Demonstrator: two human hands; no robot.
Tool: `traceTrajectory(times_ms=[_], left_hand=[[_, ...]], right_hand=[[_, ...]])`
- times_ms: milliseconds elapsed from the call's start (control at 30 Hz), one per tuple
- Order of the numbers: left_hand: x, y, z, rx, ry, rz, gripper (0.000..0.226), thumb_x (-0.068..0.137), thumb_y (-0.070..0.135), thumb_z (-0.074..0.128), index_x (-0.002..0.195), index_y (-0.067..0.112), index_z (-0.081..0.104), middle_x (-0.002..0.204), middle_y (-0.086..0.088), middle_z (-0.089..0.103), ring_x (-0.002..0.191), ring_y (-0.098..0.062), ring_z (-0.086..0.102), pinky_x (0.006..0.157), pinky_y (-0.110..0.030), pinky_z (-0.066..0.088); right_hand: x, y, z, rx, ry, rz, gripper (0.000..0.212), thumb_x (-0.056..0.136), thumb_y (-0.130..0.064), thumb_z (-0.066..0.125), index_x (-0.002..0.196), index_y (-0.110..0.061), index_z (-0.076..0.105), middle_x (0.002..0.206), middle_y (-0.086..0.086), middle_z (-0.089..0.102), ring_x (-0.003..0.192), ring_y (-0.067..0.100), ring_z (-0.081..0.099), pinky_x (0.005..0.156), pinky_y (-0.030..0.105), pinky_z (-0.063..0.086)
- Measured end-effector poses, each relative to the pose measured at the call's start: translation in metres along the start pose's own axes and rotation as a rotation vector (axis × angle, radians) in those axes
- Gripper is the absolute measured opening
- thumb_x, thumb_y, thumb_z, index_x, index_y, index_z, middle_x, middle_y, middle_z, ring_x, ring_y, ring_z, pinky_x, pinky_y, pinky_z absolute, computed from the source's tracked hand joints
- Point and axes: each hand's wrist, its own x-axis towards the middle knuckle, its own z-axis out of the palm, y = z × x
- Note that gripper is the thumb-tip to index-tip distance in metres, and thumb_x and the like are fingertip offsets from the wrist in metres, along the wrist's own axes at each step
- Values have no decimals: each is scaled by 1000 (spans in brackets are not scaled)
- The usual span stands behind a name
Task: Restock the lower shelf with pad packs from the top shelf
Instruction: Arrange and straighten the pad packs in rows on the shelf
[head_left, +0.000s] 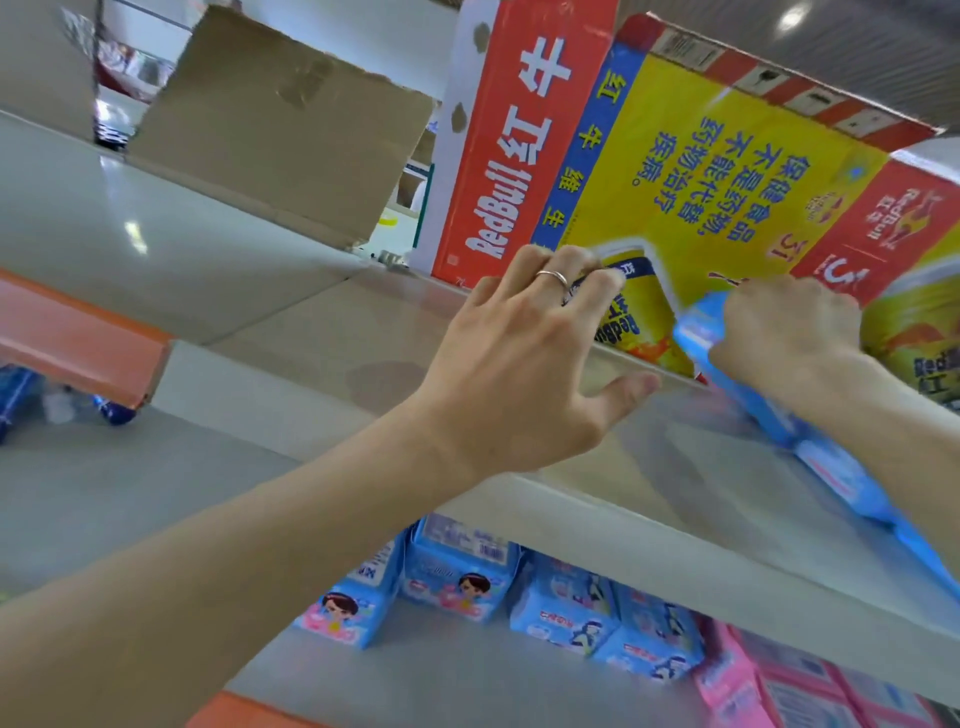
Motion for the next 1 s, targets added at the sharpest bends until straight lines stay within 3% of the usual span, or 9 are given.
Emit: traceTrajectory(times_ms=[133,233,367,433,500,633,733,867,1000], left_hand=[[1,-2,1,21,-4,-35,84,79,74,52,138,14,48,140,-1,50,127,-24,44,104,-44,44],[3,-1,-1,-5,-52,-138,110,64,83,55,147,16,30,146,-1,40,132,-23,38,107,-39,40],[7,0,-6,-312,-73,-347,129,53,76,75,152,25,9,147,5,42,130,-16,49,107,-36,44],[12,-1,-9,-692,-83,-482,118,62,58,87,151,22,19,134,8,59,111,-11,66,95,-33,54],[16,-2,-11,-961,-100,-557,94,71,34,88,146,15,34,122,0,69,102,-17,72,88,-40,59],[18,8,-16,-974,-211,-524,51,77,27,80,122,12,61,114,-7,74,103,-26,72,92,-49,57],[15,24,-18,-970,-124,-559,61,68,31,84,122,11,63,114,-8,74,104,-27,71,96,-52,55],[3,53,-17,-1060,45,-640,45,72,22,76,114,11,64,109,-6,75,98,-23,72,86,-43,59],[-5,89,-17,-1281,54,-820,60,75,21,77,131,8,59,125,-14,69,113,-30,67,98,-48,54]], right_hand=[[-4,11,-50,401,193,118,24,82,-10,65,97,9,60,105,35,57,103,51,56,79,45,45],[-4,22,-55,762,162,222,18,85,-11,56,82,7,59,94,30,57,86,39,54,68,37,42],[-12,32,-48,1144,206,270,32,88,-24,54,91,5,68,92,28,69,84,45,65,70,45,55],[-20,39,-45,1253,215,265,32,91,-25,55,92,4,69,91,28,70,83,45,66,73,48,56],[-28,43,-40,1319,224,217,27,92,-21,55,89,2,70,77,19,67,66,35,59,65,37,51],[-43,46,-30,1445,271,151,20,92,-16,57,77,-10,68,64,1,58,53,11,46,51,22,37],[-58,49,-19,1668,297,193,10,96,-21,58,94,-17,67,78,-6,65,58,2,55,56,19,46],[-101,39,-3,2018,35,198,34,96,-42,59,121,-18,53,97,-10,64,96,16,64,84,35,51],[-142,21,-5,2230,-411,-34,76,74,-61,70,133,-29,34,100,-9,68,98,15,64,95,43,53]])
